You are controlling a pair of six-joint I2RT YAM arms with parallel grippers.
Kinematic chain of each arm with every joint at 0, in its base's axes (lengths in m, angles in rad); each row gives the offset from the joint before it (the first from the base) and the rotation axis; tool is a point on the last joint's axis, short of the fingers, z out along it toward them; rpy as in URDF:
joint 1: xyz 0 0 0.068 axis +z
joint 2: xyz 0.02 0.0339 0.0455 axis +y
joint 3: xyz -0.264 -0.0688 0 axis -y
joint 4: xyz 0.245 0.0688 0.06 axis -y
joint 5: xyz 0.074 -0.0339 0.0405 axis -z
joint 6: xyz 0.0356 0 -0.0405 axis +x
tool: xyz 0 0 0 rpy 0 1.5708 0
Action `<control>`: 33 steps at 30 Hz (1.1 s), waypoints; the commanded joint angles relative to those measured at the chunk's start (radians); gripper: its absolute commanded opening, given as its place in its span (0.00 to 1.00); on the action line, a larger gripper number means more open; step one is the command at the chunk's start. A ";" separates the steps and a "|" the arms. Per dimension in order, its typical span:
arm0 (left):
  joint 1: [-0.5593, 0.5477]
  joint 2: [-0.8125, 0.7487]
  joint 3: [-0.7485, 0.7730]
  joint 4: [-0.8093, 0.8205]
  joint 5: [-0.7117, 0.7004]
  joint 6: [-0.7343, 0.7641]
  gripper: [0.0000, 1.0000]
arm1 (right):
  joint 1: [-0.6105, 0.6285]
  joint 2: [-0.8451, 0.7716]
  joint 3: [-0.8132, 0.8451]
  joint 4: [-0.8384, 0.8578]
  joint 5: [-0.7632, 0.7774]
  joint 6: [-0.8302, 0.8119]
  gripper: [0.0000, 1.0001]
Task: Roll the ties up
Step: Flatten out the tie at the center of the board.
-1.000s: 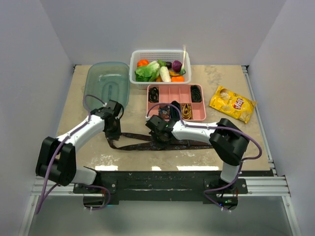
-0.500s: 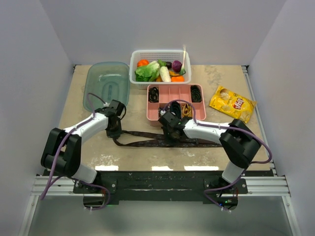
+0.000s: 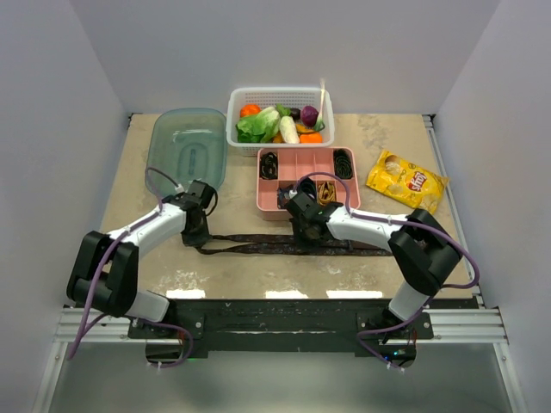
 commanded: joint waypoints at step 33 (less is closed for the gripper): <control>0.039 -0.290 0.048 0.046 0.079 0.000 0.27 | 0.178 0.086 0.303 -0.170 0.037 -0.151 0.00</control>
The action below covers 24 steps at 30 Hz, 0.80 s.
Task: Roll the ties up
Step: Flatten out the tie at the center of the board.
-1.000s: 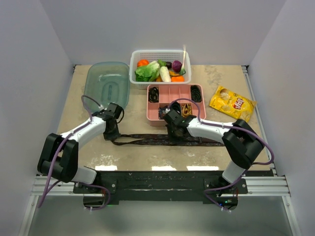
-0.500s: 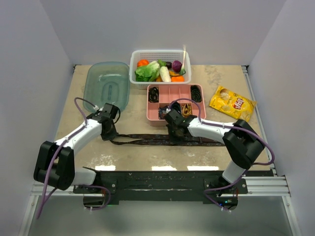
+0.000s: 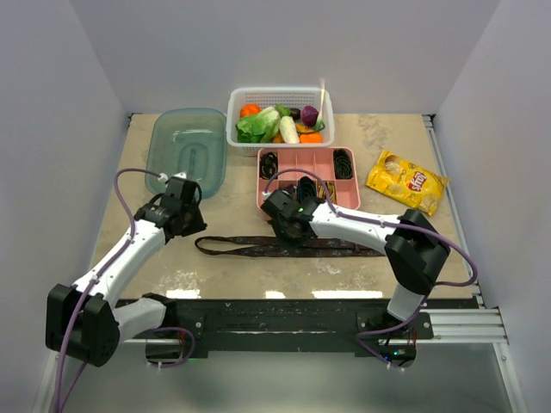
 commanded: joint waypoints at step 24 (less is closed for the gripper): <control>-0.006 0.027 -0.337 0.188 0.186 -0.218 0.00 | 0.137 0.336 0.474 0.182 -0.135 -0.052 0.00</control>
